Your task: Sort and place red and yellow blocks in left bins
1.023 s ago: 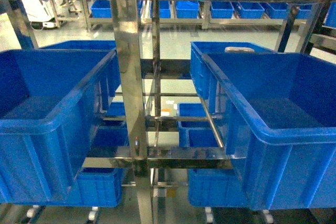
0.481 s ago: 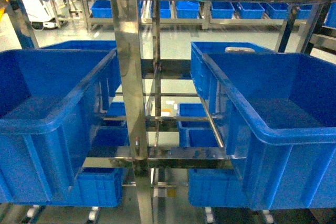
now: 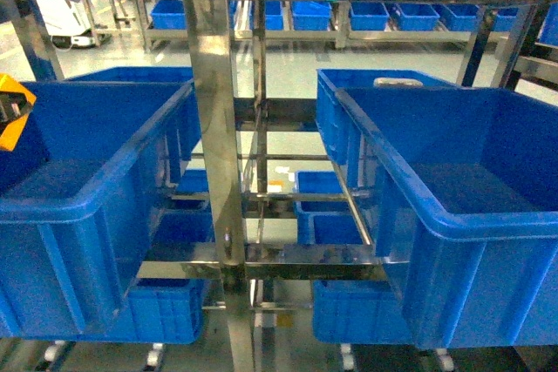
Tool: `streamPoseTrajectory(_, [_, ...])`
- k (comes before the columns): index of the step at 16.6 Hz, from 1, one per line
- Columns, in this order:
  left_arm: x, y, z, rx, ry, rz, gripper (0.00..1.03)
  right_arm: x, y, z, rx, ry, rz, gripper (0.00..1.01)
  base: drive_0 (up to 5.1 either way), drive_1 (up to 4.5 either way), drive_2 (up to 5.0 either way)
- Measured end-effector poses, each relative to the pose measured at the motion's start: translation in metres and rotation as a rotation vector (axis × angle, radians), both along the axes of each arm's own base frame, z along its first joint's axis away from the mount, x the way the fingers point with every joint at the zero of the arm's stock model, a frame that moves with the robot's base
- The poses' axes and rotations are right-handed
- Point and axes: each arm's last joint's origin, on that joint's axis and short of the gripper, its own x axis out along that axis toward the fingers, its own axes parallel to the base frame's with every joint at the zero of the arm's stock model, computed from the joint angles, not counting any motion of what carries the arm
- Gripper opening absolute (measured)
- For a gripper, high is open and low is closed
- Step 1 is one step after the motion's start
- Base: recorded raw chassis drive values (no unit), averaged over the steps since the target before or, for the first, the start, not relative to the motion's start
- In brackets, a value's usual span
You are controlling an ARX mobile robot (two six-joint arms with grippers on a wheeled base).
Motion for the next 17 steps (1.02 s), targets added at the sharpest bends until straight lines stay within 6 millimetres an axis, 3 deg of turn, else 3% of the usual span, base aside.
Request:
streamPoseTrajectory(3, [0.032, 0.013, -0.007, -0.005, 0.030, 0.003, 0.27, 0.000, 0.000, 0.000, 0.000, 0.000, 0.000, 0.28, 0.0, 0.00, 0.0])
streamPoseTrajectory(7, [0.059, 0.026, -0.022, 0.019, 0.079, 0.008, 0.27, 0.000, 0.000, 0.000, 0.000, 0.000, 0.000, 0.28, 0.0, 0.00, 0.0])
streamPoseTrajectory(8, [0.064, 0.029, -0.024, 0.028, 0.087, 0.011, 0.32, 0.000, 0.000, 0.000, 0.000, 0.000, 0.000, 0.28, 0.0, 0.00, 0.0])
streamPoseTrajectory(10, [0.070, 0.033, -0.019, 0.037, 0.077, 0.009, 0.62, 0.000, 0.000, 0.000, 0.000, 0.000, 0.000, 0.28, 0.0, 0.00, 0.0])
streamPoseTrajectory(12, [0.065, 0.026, -0.008, 0.047, 0.082, -0.009, 0.90, 0.000, 0.000, 0.000, 0.000, 0.000, 0.000, 0.28, 0.0, 0.00, 0.0])
streamPoseTrajectory(13, [0.054, 0.021, 0.002, 0.045, 0.082, -0.026, 1.00, 0.000, 0.000, 0.000, 0.000, 0.000, 0.000, 0.28, 0.0, 0.00, 0.0])
streamPoseTrajectory(15, [0.027, 0.012, 0.016, 0.061, 0.075, -0.044, 0.98, 0.000, 0.000, 0.000, 0.000, 0.000, 0.000, 0.28, 0.0, 0.00, 0.0])
streamPoseTrajectory(17, [0.003, 0.005, 0.019, 0.075, 0.087, -0.062, 0.98, 0.000, 0.000, 0.000, 0.000, 0.000, 0.000, 0.28, 0.0, 0.00, 0.0])
